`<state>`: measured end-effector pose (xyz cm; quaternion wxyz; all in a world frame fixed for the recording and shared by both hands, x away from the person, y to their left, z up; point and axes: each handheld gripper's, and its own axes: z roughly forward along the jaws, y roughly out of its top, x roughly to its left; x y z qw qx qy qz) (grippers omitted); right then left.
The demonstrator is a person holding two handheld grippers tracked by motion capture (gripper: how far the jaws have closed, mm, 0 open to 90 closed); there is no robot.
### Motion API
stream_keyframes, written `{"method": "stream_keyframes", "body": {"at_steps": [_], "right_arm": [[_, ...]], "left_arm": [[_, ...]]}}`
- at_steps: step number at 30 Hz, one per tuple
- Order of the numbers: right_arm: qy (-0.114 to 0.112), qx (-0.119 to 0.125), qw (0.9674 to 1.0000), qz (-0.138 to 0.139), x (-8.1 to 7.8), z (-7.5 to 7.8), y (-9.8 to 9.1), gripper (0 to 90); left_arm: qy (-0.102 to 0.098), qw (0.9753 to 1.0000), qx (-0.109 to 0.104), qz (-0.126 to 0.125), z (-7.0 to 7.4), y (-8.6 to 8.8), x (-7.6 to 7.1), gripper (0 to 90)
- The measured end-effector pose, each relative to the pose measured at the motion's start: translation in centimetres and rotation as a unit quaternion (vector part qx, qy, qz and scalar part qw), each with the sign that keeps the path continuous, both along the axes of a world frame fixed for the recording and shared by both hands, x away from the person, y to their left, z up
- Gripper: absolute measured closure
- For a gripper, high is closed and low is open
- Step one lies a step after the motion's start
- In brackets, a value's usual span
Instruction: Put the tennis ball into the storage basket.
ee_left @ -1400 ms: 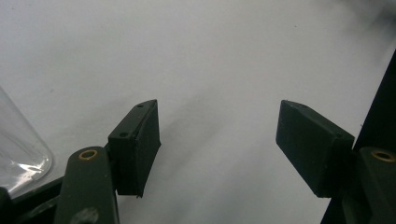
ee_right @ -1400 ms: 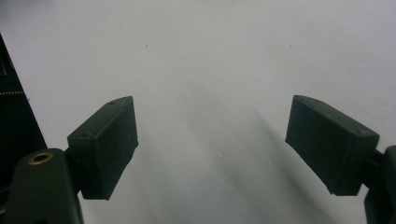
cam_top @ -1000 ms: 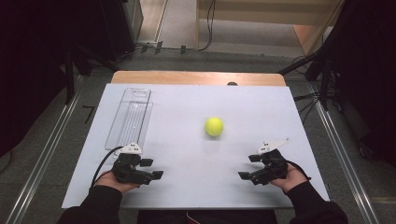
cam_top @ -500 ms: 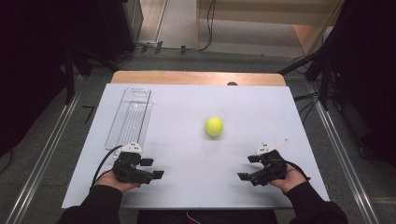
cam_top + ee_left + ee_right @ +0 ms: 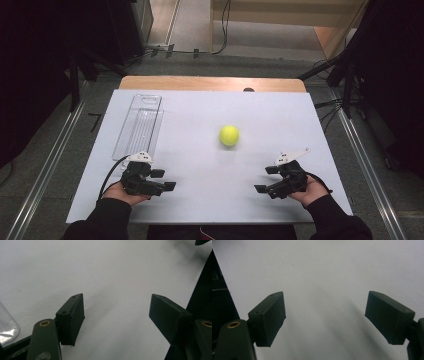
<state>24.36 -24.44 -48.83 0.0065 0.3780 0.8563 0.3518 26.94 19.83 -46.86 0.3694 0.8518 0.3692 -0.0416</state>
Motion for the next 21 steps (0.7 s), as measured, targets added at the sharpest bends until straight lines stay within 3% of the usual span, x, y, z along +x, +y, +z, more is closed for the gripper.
{"method": "stream_keyframes", "body": {"at_steps": [13,21], "right_arm": [[-0.001,0.002,1.0000,-0.001,0.0,0.0,0.0,14.8],[-0.001,0.004,1.0000,-0.005,0.0,0.1,-0.1,14.8]], "left_arm": [[-0.008,1.0000,0.002,-0.005,0.1,-0.1,0.0,29.0],[-0.020,0.9994,-0.024,-0.016,1.1,-0.7,0.0,29.0]]}}
